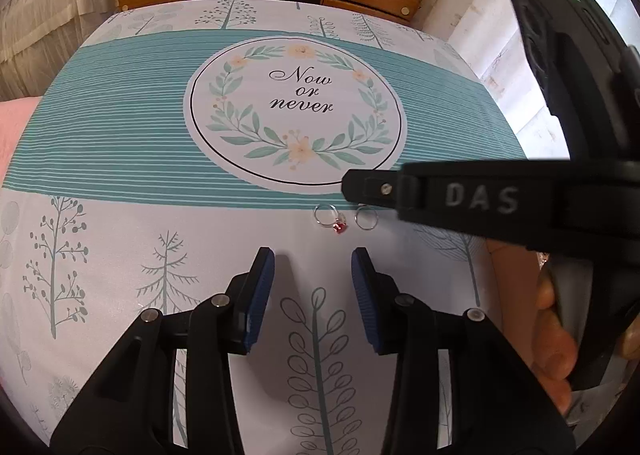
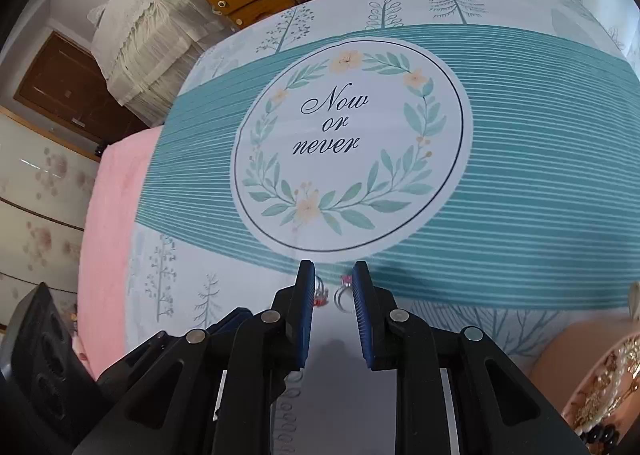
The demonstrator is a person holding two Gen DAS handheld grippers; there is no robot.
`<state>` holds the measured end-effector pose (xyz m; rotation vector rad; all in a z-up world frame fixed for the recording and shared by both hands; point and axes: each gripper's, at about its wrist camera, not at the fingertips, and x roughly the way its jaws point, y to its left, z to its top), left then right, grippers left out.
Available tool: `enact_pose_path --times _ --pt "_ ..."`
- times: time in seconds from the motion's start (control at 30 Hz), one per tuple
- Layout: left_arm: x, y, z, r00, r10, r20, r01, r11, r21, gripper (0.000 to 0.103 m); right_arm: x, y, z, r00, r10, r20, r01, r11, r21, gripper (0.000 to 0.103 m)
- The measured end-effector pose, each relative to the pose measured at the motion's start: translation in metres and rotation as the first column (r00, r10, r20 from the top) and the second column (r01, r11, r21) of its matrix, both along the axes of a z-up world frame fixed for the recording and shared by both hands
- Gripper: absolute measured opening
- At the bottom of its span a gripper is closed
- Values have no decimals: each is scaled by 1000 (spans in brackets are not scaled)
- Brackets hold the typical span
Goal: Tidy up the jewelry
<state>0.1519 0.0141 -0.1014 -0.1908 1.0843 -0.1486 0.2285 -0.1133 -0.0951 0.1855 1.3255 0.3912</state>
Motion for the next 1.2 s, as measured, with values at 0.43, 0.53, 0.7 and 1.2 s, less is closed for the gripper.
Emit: enact_pose_path --times 0.43,0.53,0.7,1.2 --pt "-1 1 2 1000 -3 -1 3 1000 -23 37 -17 -6 4 998 21 56 -15 994 -106 9" --pt "1 -3 2 1000 -7 -4 7 999 -32 37 -25 -24 15 998 -8 70 13 998 -65 9" --pt "8 -12 1 1000 -9 -12 9 999 -37 26 -51 -55 33 993 -70 96 66 997 38 9" --pt "21 -50 -4 998 -22 -51 27 996 90 0 -150 -124 77 971 -178 160 143 967 210 9"
